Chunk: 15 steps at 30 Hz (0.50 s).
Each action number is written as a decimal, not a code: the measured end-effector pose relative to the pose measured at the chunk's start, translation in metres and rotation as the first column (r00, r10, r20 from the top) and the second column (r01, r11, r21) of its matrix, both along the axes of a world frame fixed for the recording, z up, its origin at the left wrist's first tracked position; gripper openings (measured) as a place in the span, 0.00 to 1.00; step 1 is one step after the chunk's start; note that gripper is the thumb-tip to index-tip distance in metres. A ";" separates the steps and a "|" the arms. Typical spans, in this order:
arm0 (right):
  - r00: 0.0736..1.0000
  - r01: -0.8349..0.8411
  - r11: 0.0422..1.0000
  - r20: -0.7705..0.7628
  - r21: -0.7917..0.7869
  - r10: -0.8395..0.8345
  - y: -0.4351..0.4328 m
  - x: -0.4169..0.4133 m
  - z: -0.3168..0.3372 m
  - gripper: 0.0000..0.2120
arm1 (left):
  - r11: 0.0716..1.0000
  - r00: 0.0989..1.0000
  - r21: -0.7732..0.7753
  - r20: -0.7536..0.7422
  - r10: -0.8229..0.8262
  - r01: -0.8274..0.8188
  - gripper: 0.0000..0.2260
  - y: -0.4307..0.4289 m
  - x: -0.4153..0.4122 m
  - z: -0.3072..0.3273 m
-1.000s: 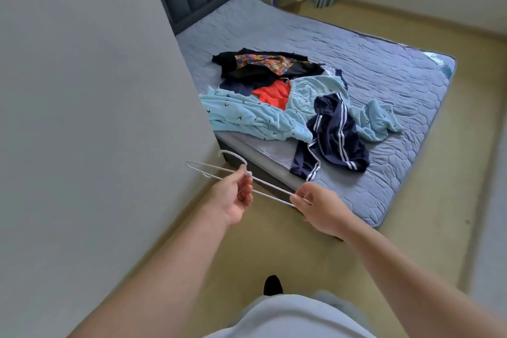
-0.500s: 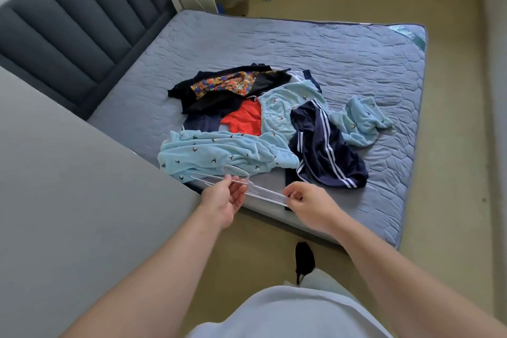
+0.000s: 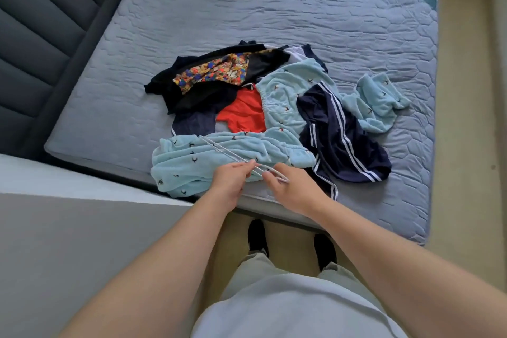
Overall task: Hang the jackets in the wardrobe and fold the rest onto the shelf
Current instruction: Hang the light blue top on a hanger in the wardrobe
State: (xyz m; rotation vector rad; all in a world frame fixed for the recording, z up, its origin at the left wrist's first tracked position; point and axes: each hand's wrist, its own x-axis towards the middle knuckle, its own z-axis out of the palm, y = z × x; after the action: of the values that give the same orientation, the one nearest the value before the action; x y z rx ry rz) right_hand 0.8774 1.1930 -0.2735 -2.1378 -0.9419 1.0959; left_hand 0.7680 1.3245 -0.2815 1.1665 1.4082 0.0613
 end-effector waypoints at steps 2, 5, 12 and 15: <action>0.995 0.102 0.993 0.009 -0.055 -0.102 0.015 -0.006 -0.011 0.15 | 0.996 0.995 -0.008 -0.040 -0.094 0.094 0.10 0.027 -0.001 -0.018; 0.976 0.218 0.965 0.039 -0.145 -0.214 0.036 -0.010 -0.031 0.13 | 0.984 0.974 -0.016 -0.136 -0.179 0.178 0.16 0.074 -0.002 -0.056; 0.862 0.497 0.846 0.001 -0.192 -0.506 0.070 -0.006 -0.077 0.11 | 0.865 0.792 -0.038 -0.382 -0.476 0.501 0.11 0.137 0.020 -0.155; 0.806 0.575 0.793 -0.024 -0.202 -0.591 0.084 -0.004 -0.103 0.11 | 0.726 0.639 -0.012 -0.467 -0.612 0.687 0.10 0.148 0.033 -0.198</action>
State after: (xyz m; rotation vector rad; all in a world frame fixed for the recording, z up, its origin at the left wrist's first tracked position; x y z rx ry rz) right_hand 0.8737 1.2774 -0.3768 -2.2742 -0.0956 0.9615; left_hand 0.8014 1.4722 -0.4791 1.8693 1.2847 -0.6617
